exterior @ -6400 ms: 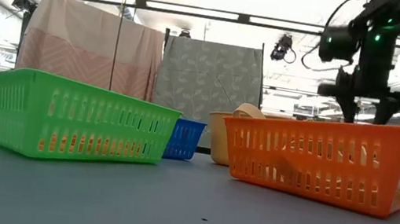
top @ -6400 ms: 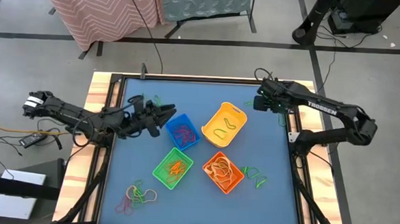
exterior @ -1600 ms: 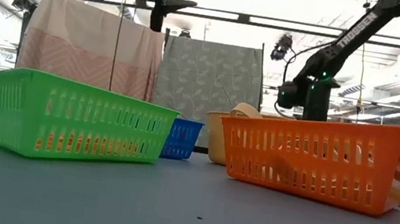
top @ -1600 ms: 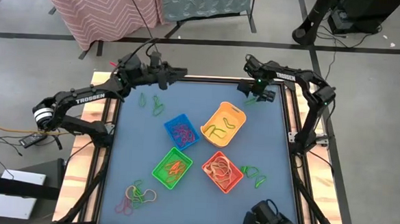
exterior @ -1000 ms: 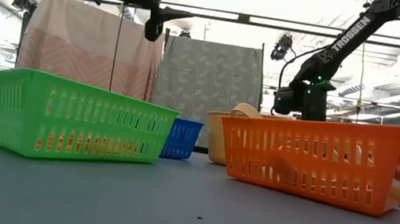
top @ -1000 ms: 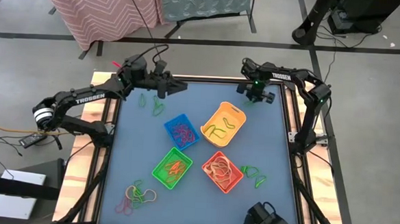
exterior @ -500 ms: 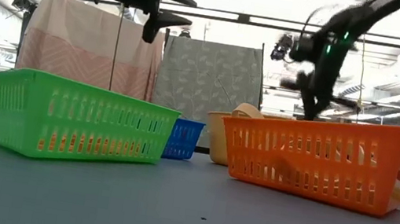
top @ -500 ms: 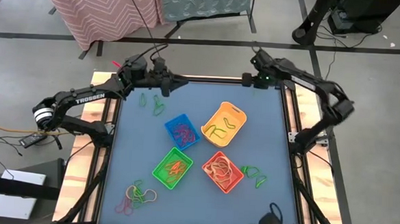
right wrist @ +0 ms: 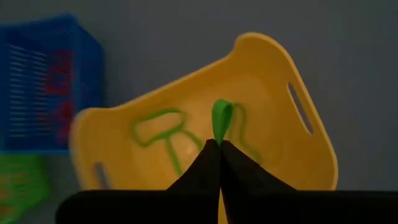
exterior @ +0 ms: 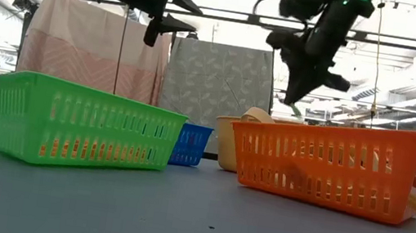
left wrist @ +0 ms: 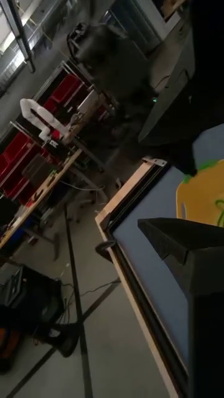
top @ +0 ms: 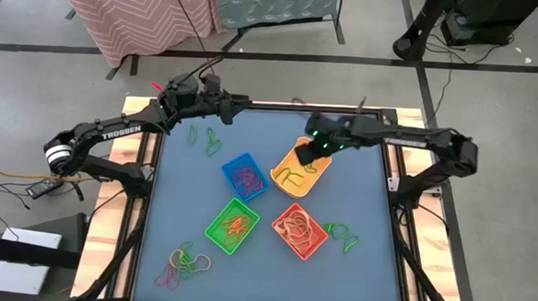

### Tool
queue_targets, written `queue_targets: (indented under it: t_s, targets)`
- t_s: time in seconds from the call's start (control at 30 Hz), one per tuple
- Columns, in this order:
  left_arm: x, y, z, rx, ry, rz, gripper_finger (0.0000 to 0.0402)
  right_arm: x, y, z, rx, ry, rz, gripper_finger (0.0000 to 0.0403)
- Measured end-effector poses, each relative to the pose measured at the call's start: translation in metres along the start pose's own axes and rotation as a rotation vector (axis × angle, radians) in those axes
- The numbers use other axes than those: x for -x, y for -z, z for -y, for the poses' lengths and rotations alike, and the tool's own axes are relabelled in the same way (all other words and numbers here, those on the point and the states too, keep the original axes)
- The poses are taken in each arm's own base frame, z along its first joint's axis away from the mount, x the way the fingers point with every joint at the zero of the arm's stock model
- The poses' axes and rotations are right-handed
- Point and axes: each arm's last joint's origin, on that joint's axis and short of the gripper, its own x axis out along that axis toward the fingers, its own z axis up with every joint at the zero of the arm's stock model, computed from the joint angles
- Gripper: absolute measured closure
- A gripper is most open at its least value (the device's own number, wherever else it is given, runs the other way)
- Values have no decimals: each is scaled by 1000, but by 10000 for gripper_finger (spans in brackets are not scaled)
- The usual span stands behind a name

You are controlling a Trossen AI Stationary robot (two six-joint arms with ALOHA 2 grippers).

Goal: Sort rubber bands into baskets
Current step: Put the green rubber band into the yellow bin

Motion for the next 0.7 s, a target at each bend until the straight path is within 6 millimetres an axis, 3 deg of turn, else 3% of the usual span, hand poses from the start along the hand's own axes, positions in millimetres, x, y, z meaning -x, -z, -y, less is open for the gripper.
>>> queue_targets:
  t_s: [0.2, 0.4, 0.7]
  targets:
    - [0, 0, 0, 80, 3, -3, 195, -38, 12, -13, 59, 69, -100, 361]
    - [0, 1, 1, 87, 40, -30, 195, -56, 15, -15, 114, 49, -188, 283]
    - [0, 2, 2, 75, 73, -53, 195, -15, 11, -13, 177, -105, -147, 151]
